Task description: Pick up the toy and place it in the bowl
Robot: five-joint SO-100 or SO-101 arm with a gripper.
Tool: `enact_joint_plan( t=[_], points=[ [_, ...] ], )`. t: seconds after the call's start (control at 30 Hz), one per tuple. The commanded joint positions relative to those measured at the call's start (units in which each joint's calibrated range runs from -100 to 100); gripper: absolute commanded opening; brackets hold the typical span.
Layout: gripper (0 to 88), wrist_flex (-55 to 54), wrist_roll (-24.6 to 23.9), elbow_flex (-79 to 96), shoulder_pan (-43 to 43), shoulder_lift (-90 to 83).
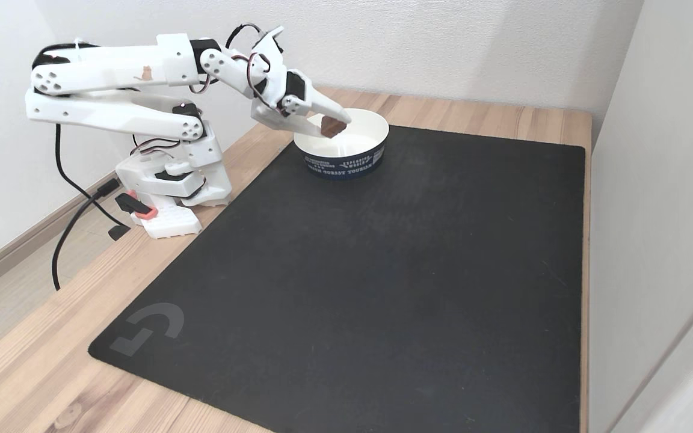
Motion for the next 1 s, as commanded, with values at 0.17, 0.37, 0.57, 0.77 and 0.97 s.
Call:
enact_joint_plan(
  t=[0.17, 0.37, 0.57, 0.77, 0.97],
  points=[
    [24.0, 0.75, -0.09, -0.02, -0.31, -0.62],
    [25.5, 2.78, -0.14, -0.02, -0.22, -0.7],
    [24.9, 2.02, -0.14, -0.11, -0.22, -0.7],
    [16.0, -2.38, -0.09, -2.1, 0.61, -0.87],
    [2.5, -8.4, 0.44, -5.88, 7.47, -6.79]
  ],
)
